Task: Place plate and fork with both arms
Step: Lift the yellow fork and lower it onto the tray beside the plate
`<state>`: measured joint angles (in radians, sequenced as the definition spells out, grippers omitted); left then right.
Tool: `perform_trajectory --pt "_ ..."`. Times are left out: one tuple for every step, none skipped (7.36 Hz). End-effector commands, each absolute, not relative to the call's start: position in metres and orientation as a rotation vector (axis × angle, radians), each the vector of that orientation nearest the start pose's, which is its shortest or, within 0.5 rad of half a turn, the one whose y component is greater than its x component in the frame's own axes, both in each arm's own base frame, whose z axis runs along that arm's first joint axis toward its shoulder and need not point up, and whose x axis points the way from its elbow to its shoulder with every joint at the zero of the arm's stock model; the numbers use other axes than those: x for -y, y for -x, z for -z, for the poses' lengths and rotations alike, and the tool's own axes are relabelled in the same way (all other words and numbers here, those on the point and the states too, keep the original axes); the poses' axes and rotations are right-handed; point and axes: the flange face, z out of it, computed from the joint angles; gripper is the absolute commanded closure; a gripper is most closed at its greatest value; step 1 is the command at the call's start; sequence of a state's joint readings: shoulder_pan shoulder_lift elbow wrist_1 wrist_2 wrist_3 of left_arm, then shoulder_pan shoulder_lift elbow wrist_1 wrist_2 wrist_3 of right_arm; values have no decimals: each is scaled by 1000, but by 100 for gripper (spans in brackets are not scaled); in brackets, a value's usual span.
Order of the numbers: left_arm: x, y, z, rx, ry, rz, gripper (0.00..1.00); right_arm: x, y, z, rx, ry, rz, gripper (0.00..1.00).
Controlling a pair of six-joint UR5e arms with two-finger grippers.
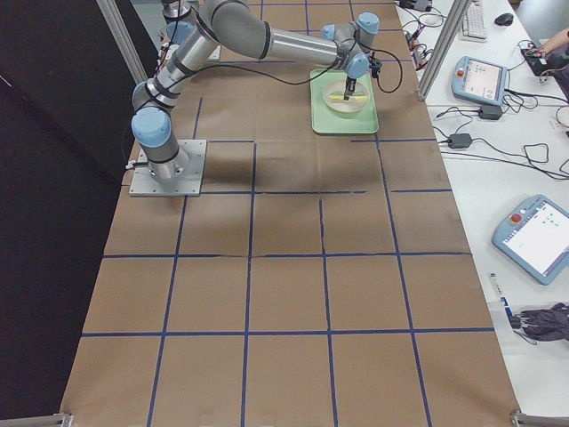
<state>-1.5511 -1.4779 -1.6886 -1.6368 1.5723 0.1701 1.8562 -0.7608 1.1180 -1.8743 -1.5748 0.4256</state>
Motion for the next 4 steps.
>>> perform_trajectory --pt "445 124 -468 -3137 -236 -142 0 696 -340 -252 -3147 -225 -38 96" --pt "445 124 -469 -3137 -236 -140 0 691 -337 -267 -3145 -222 -29 96" --pt "445 124 -468 -3137 -236 -142 0 690 -328 -278 -3144 -222 -17 96" --pt "445 124 -468 -3137 -236 -140 0 688 -318 -284 -3148 -220 -15 96"
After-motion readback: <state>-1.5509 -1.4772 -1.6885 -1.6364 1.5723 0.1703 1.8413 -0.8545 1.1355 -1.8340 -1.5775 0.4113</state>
